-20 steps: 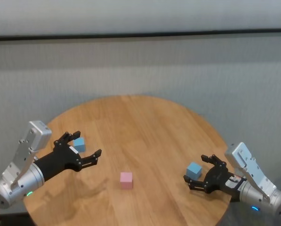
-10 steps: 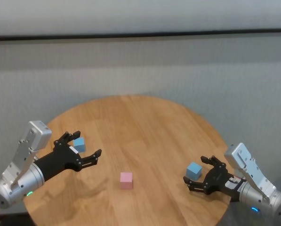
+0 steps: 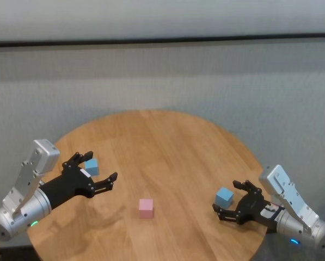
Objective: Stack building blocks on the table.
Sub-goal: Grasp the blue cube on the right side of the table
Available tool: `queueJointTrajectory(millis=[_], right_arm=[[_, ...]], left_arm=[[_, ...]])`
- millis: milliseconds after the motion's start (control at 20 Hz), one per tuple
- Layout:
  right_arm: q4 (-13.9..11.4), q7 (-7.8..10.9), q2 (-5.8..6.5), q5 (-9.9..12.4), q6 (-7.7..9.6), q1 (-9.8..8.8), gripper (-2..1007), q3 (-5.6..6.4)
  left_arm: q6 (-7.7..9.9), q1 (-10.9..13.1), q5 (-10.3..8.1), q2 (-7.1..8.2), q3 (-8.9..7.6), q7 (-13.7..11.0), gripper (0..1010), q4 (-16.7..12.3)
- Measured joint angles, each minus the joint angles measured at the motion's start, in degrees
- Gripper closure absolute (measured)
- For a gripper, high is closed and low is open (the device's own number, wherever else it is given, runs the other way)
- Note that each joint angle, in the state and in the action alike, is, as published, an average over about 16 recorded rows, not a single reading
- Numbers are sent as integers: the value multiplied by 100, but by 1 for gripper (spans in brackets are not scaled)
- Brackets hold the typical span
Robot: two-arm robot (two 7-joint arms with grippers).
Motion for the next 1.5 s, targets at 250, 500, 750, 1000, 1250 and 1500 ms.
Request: queueJointTrajectory(millis=[250, 500, 750, 1000, 1250, 1500], right_arm=[[-33, -50, 1, -29, 25, -12, 35, 6], [-57, -93, 3, -60, 60, -24, 110, 16], [-45, -110, 5, -91, 104, -26, 235, 21], [-20, -103, 8, -107, 125, -26, 394, 25], [6, -95, 6, -121, 117, -24, 526, 26], [15, -97, -1, -126, 101, -25, 607, 32]], left_arm=[[0, 0, 0, 0, 0, 0, 11, 0], [0, 0, 0, 0, 0, 0, 11, 0], [0, 0, 0, 0, 0, 0, 11, 0], [0, 0, 0, 0, 0, 0, 11, 0], [0, 0, 0, 0, 0, 0, 11, 0], [0, 0, 0, 0, 0, 0, 11, 0]])
